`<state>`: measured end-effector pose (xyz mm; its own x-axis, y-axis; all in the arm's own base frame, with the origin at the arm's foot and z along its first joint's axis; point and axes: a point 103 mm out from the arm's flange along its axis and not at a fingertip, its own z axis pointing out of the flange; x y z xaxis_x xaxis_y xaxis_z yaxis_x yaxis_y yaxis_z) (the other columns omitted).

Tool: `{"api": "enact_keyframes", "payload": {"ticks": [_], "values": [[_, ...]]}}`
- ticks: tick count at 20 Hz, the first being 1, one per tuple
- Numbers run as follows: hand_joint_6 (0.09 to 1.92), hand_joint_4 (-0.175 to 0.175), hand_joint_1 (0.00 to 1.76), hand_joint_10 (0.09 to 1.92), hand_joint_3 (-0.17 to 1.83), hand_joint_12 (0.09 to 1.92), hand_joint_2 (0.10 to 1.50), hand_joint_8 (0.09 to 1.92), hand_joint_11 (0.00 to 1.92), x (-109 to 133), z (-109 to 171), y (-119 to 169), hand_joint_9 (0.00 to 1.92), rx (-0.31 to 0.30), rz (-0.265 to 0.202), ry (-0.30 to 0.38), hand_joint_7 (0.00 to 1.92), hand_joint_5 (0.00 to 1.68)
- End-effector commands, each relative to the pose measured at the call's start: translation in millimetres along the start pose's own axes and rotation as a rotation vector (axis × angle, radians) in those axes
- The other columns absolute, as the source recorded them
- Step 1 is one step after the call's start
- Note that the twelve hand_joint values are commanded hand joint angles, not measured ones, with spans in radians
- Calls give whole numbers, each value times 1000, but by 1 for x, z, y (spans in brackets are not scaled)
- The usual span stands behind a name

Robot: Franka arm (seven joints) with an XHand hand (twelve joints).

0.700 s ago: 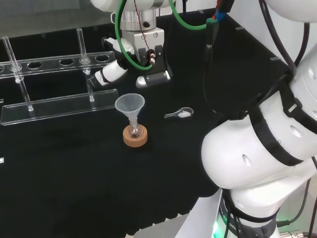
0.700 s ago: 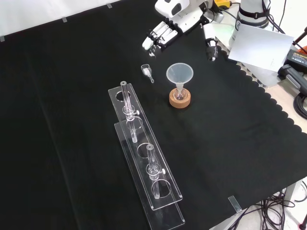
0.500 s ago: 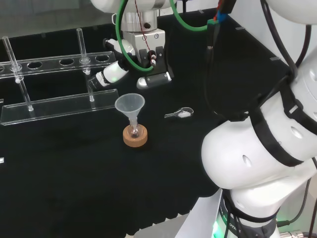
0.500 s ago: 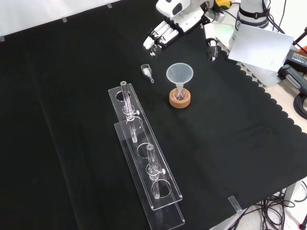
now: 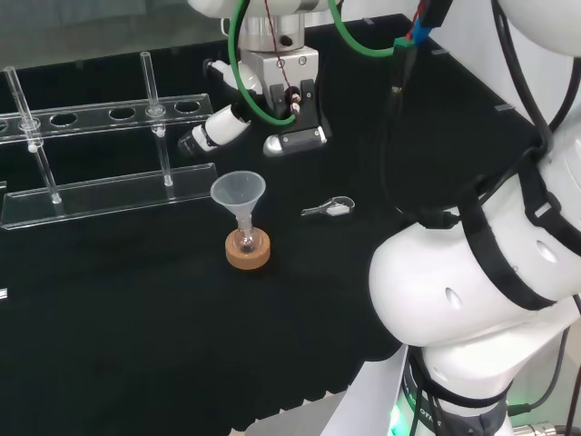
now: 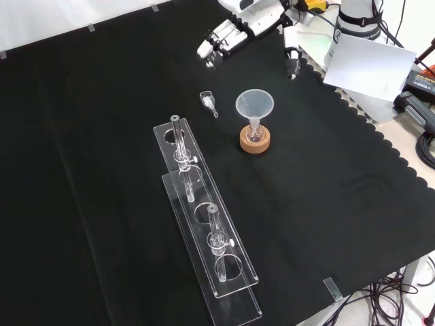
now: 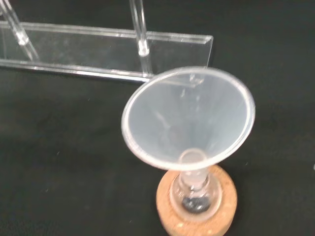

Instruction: Pick up the weighing funnel.

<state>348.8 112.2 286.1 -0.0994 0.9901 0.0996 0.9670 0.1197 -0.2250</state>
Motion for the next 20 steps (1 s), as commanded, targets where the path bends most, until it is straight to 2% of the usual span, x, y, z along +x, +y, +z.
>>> {"api": "enact_keyframes", "payload": {"ticks": [1, 3, 5, 10, 13, 20], "values": [[87, -11, 533, 87, 60, 547, 633, 87, 6, -29, -13, 9, 0, -52, 22, -44, 26, 0], [87, -15, 542, 87, 51, 793, 638, 87, 1, -43, -15, 11, 1, -53, 32, -72, 39, 0], [87, -18, 544, 87, 49, 881, 639, 87, 0, -59, -16, 13, 11, -48, 42, -117, 44, 0], [87, -21, 523, 87, 38, 940, 623, 87, 0, -104, -11, 16, 38, -47, 86, -186, 51, 0], [87, -20, 521, 87, 35, 941, 619, 87, 0, -124, -2, 21, 47, -39, 95, -214, 57, 0], [87, -18, 578, 87, 31, 944, 617, 87, 0, -153, 23, 32, 72, 8, 105, -228, 84, 0]]}}
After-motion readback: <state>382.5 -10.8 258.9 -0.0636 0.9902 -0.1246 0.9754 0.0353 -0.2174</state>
